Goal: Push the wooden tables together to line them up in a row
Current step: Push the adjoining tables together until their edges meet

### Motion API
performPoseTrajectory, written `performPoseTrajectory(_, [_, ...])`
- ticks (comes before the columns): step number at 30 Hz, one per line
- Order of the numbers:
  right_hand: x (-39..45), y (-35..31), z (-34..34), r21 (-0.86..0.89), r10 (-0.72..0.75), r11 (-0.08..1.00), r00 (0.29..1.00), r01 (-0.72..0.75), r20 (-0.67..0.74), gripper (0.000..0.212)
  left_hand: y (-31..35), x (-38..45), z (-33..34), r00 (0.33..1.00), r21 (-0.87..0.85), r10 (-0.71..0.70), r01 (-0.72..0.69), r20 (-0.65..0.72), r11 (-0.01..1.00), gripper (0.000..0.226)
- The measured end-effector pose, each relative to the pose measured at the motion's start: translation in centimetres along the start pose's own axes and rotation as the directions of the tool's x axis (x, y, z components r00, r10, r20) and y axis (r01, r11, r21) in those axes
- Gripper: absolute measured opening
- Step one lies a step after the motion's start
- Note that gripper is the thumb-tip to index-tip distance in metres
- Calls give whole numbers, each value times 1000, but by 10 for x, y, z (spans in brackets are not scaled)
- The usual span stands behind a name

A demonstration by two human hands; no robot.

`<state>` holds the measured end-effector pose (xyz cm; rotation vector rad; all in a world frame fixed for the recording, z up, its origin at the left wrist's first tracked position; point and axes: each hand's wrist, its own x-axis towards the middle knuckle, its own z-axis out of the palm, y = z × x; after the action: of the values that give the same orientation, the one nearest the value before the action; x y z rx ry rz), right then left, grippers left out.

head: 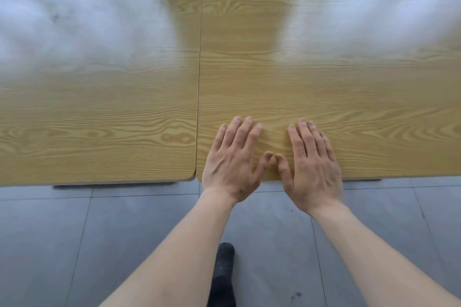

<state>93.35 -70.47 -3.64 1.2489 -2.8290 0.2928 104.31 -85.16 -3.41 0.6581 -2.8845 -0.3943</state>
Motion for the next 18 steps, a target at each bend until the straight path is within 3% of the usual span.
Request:
performPoseTrajectory(4, [2, 1, 6, -12, -5, 1000, 996, 4, -88, 66, -1, 1, 2, 999, 13, 1, 0, -41, 1000, 64])
performPoseTrajectory(18, [17, 1, 14, -21, -5, 1000, 991, 2, -133, 68, -10, 16, 4, 998, -3, 7, -8, -63, 1000, 62])
